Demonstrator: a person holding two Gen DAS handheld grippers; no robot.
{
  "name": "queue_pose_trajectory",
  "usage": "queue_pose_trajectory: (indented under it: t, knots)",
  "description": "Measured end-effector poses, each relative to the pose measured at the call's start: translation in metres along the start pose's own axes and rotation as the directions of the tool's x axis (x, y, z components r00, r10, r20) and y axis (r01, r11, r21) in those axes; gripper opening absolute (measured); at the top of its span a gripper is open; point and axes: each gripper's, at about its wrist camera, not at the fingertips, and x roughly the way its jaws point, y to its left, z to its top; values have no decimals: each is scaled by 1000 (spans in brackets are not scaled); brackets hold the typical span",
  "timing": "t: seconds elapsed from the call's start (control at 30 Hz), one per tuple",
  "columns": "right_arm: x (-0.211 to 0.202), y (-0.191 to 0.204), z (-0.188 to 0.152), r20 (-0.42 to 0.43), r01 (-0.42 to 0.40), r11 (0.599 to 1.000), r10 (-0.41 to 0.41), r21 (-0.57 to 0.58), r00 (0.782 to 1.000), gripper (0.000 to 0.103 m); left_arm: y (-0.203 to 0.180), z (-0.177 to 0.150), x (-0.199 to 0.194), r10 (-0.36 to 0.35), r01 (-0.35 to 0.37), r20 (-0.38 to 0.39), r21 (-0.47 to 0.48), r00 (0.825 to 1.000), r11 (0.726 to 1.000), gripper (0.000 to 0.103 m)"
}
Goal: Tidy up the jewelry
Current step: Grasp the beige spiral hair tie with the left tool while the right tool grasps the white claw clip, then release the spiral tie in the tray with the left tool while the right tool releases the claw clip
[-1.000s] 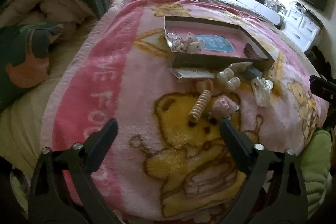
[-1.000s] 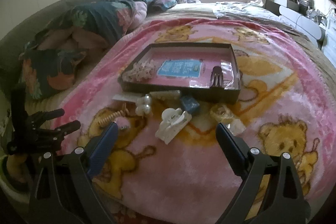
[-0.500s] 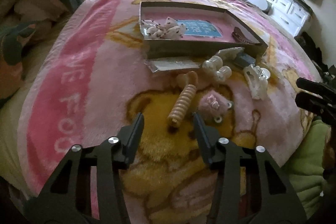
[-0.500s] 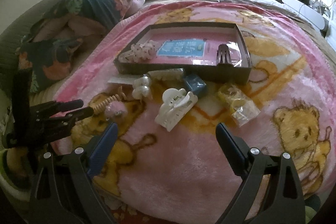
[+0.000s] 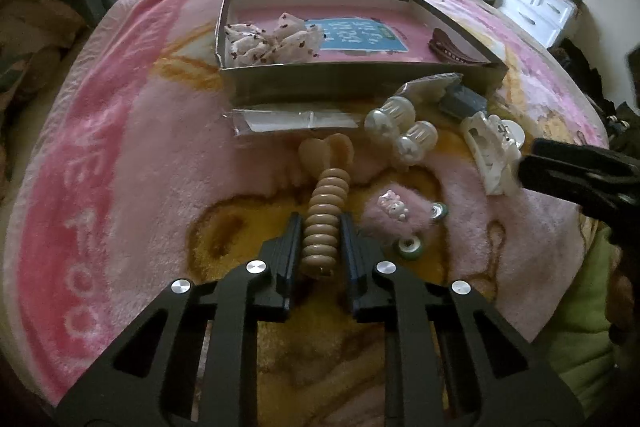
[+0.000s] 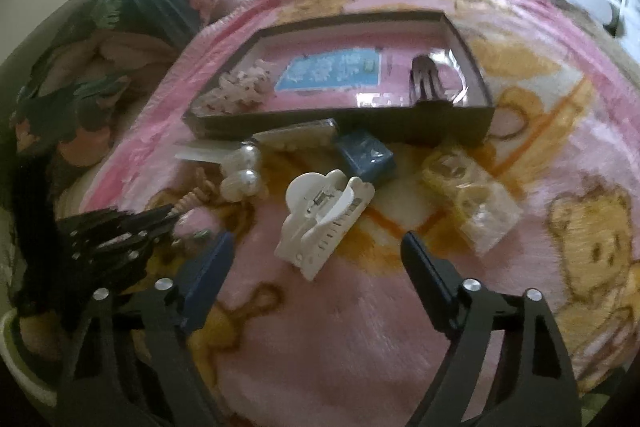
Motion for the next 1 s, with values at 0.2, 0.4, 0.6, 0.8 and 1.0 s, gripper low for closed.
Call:
queue_pose_trajectory:
  t: [0.2,0.4,0.6,0.8,1.0]
  knots:
    - [26,-3,3,-33,28,1000,-28,12,999,47,12,-7,-13,-8,10,32,-48,999,999,11]
    - [14,-13,-7,2,24,1000,-24,20,1000,34,18,-18,-25,-10,14,42,-88,999,996,11]
    - [-5,-16,-17,24,2,1000,-2,13,1000,27,16,-24,-37,-8,16,68,-123,998,992,11]
    - [-29,-18,-17,74,-29,1000,28,12,997,27,10,-20,-52,3,10,104,-126,995,992,11]
    - [-53,-15,-8,131,-33,999,35,-16,991,27,1,-10,-61,10,7,129,-127,992,992,11]
